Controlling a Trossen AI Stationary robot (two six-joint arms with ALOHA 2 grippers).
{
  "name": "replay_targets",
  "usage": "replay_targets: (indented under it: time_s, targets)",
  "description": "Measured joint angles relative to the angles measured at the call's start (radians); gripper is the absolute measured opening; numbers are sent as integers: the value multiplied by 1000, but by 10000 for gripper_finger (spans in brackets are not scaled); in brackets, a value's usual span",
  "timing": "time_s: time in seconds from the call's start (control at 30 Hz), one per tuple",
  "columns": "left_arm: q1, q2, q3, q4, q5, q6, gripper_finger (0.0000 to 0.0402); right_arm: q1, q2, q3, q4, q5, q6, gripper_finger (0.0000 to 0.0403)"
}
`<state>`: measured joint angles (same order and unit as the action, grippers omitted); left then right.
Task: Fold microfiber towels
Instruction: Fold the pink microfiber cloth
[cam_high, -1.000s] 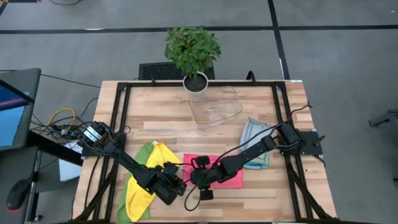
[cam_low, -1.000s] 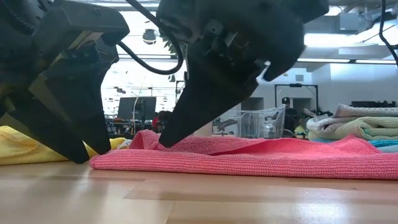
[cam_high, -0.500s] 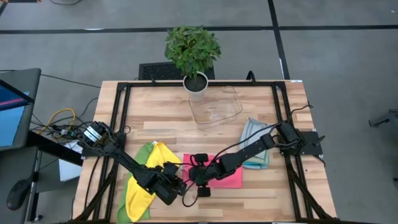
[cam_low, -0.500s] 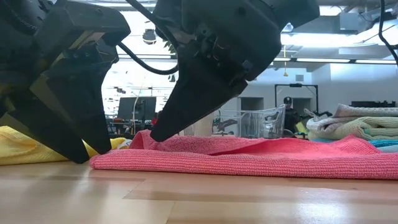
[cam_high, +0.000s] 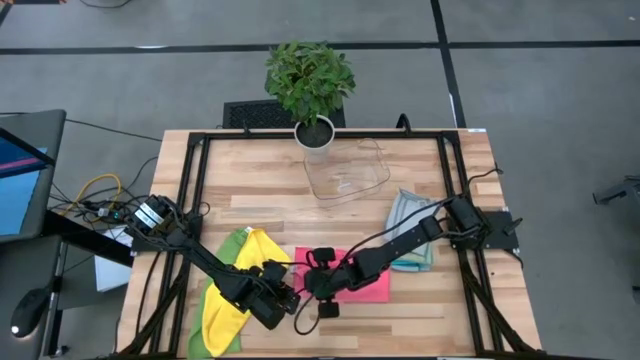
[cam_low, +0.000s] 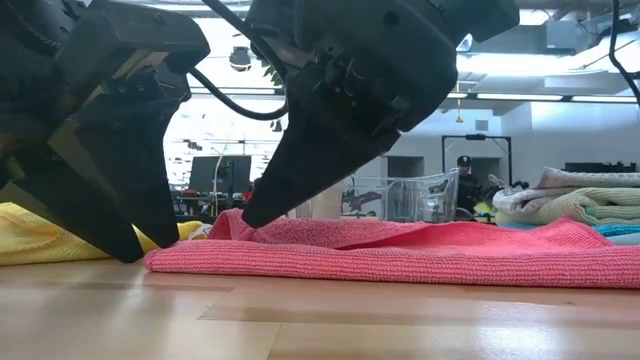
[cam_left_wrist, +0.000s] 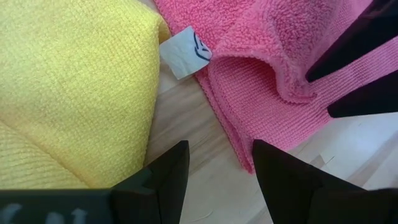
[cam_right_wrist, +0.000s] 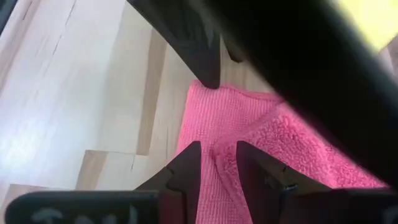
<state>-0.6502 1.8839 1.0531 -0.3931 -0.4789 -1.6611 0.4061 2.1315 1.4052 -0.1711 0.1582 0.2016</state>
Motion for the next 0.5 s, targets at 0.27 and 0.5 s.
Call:
replay_targets:
  time_s: [0.27,0.5]
  targets:
    - [0,0,0,0,-1,-8,174,0,0,0,1,33,0,127]
    - [0,0,0,0,-1,0,174,0,0,0,0,35,3,127]
